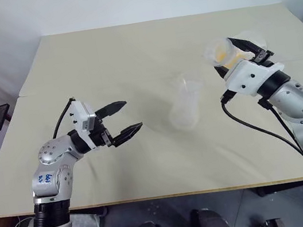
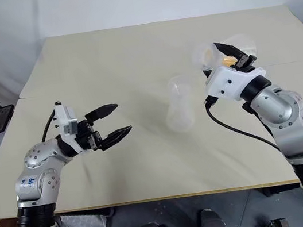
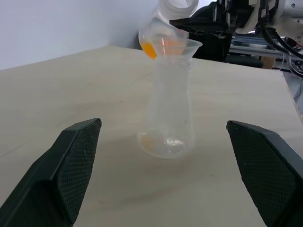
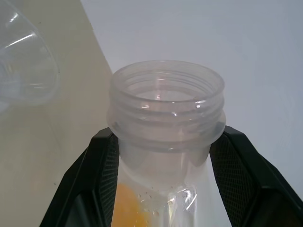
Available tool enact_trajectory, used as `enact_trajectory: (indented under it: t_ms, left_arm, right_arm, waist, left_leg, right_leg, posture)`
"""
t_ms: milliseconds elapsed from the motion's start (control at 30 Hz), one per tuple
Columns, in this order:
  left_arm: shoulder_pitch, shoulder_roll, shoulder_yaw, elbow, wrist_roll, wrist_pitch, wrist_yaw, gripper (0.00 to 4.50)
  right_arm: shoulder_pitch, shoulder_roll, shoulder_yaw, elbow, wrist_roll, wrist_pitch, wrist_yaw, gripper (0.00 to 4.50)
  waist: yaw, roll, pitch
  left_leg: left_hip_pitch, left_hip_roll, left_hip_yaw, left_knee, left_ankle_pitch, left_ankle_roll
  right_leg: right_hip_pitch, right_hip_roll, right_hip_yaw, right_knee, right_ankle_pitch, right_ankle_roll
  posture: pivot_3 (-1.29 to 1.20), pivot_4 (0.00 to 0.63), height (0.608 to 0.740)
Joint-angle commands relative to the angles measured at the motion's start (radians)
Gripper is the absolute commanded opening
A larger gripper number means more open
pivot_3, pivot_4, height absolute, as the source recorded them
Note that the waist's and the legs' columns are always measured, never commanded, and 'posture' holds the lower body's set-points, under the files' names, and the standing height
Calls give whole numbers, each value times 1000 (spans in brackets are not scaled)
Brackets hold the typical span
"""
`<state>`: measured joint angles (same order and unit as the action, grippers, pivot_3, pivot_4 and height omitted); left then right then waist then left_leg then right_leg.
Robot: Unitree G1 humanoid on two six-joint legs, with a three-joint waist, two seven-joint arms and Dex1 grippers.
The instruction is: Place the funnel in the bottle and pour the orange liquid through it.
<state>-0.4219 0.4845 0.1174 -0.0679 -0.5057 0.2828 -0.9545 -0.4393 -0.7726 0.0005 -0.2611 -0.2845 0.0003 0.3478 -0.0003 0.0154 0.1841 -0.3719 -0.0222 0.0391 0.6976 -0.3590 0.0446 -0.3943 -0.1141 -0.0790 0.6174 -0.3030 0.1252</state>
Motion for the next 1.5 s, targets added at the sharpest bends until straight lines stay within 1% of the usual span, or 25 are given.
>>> enact_trajectory:
  t_ms: [33, 167, 433, 733, 833, 1033, 1500]
  left_arm:
    - [-17, 0, 2, -17, -7, -21, 2, 4500]
    - [-20, -2, 1, -12, -6, -23, 2, 4500]
    - [-23, -4, 1, -6, -5, -25, 3, 4500]
    - [-25, -5, 2, -4, -5, -28, 4, 4500]
    - [-26, -7, 2, -4, -6, -29, 7, 4500]
    - [-26, -10, 1, -8, -7, -27, 11, 4500]
    - [-26, -9, 2, -8, -7, -27, 11, 4500]
  right_arm:
    - [-15, -9, 15, -21, -80, -67, -20, 2392]
    - [-25, -2, 35, -8, -149, -95, -32, 2392]
    - [-53, -11, 60, 15, -320, -182, -103, 2392]
    - [-63, -13, 63, 25, -427, -259, -136, 2392]
    - [-69, -25, 59, 37, -497, -277, -171, 2392]
    - [-77, -21, 55, 51, -514, -304, -172, 2392]
    - [-72, -33, 41, 68, -545, -303, -177, 2392]
  waist:
    - [-1, 0, 0]
    - [0, 0, 0]
    - [-1, 0, 0]
    - [-1, 0, 0]
    - [-1, 0, 0]
    - [-2, 0, 0]
    - [-2, 0, 0]
  left_leg:
    - [0, 0, 0, 0, 0, 0]
    - [0, 0, 0, 0, 0, 0]
    - [0, 0, 0, 0, 0, 0]
    - [0, 0, 0, 0, 0, 0]
    - [0, 0, 0, 0, 0, -1]
    - [0, 0, 0, 0, 0, -1]
    - [0, 1, 0, 0, 0, -1]
  right_leg:
    - [0, 0, 0, 0, 0, 0]
    - [0, 0, 0, 0, 0, 0]
    - [0, 0, 0, 0, 0, 0]
    - [0, 0, 0, 0, 0, 0]
    - [0, 1, -1, 0, 0, 0]
    - [0, 1, 0, 0, 0, 0]
    - [0, 1, 0, 0, 0, 0]
  posture:
    - [0, 150, 740]
    - [0, 150, 740]
    - [0, 150, 740]
    - [0, 150, 740]
    - [0, 150, 740]
    - [0, 150, 740]
    - [0, 150, 740]
